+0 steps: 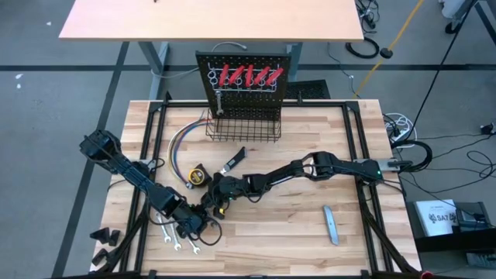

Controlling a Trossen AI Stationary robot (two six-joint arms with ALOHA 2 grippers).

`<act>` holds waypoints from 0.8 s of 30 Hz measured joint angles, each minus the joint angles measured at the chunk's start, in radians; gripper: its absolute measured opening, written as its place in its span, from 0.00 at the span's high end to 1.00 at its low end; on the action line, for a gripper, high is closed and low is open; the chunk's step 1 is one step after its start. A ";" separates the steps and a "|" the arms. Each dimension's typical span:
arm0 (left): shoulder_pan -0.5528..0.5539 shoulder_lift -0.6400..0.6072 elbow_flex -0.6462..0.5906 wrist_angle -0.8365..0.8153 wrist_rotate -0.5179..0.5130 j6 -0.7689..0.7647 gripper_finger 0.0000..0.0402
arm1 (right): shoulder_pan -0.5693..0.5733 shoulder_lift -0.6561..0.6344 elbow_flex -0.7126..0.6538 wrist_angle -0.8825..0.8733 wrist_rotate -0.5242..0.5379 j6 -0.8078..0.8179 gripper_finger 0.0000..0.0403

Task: Hang tools onto peg board
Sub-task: Hang the wrench on the peg board

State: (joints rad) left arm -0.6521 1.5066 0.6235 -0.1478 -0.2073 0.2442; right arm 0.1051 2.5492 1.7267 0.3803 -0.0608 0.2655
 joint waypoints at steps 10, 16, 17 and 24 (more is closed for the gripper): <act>0.000 -0.001 0.000 0.000 -0.028 -0.003 0.83 | 0.000 -0.002 0.001 -0.017 0.002 0.001 1.00; 0.000 -0.001 0.001 -0.040 -0.035 -0.003 0.76 | 0.000 -0.002 0.002 -0.020 0.003 0.000 1.00; 0.000 -0.001 0.001 -0.056 -0.038 -0.002 0.74 | 0.000 -0.002 0.002 -0.020 0.004 -0.001 1.00; 0.009 0.023 0.002 -0.072 -0.057 0.018 0.71 | -0.002 -0.002 0.002 -0.019 0.004 -0.002 1.00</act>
State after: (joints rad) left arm -0.6428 1.5296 0.6259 -0.2196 -0.2643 0.2618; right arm 0.1036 2.5477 1.7283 0.3611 -0.0563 0.2638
